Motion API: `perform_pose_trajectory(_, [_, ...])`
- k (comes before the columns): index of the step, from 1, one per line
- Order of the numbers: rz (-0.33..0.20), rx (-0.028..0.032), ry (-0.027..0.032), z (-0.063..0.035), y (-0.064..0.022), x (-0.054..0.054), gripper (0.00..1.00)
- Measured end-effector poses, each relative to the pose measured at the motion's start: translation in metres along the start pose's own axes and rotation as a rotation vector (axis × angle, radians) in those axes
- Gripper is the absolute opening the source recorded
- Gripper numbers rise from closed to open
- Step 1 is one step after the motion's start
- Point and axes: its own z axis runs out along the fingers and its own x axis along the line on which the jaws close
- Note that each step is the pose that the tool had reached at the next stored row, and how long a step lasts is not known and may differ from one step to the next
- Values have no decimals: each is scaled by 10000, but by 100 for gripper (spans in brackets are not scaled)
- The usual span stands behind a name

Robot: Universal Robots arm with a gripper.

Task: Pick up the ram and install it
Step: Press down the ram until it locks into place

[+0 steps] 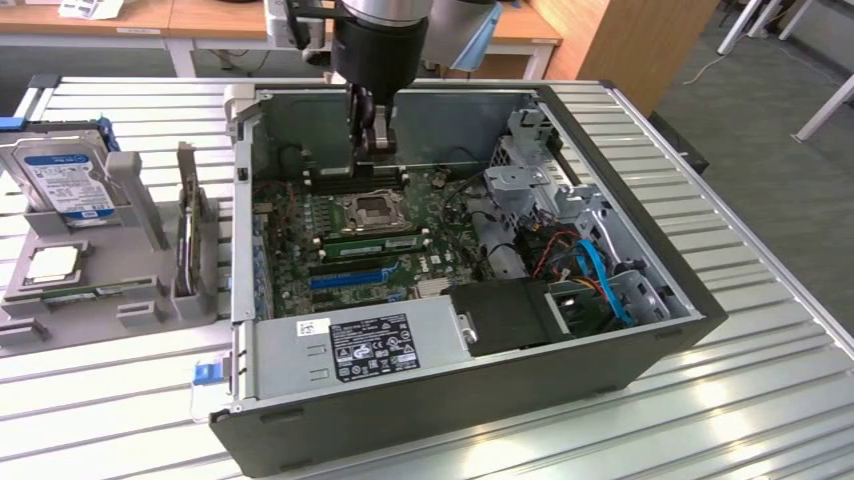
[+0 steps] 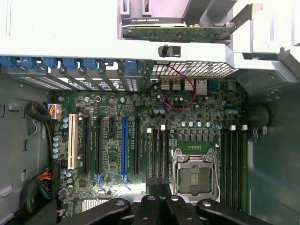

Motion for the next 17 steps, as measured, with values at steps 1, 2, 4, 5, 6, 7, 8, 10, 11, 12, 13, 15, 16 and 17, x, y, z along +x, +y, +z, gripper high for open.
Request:
perform_pose_trajectory(1, [0, -1, 1, 0, 0, 0, 10])
perform_pose_trajectory(2, [-2, -1, 1, -1, -3, 0, 10])
perform_pose_trajectory(4, [-1, -2, 3, -3, -29, 0, 10])
perform_pose_trajectory(5, [0, -2, 2, -3, -47, -1, 10])
perform_pose_trajectory(6, [-1, -1, 2, -4, -70, -1, 10])
perform_pose_trajectory(7, [0, -1, 2, -5, -91, -1, 10])
perform_pose_trajectory(8, [0, -1, 1, -6, -110, -1, 10])
perform_pose_trajectory(10, [0, -1, 1, -8, -150, -1, 10])
perform_pose_trajectory(11, [0, -1, 1, -9, -170, -2, 10])
perform_pose_trajectory(12, [0, -1, 2, -10, -189, -2, 10])
perform_pose_trajectory(13, [-1, -2, 2, -11, -208, -2, 10])
perform_pose_trajectory(15, [1, -1, 1, -13, -243, -2, 10])
perform_pose_trajectory(16, [0, -1, 2, -13, -260, -2, 10])
perform_pose_trajectory(17, [0, -1, 2, -14, -278, -2, 10])
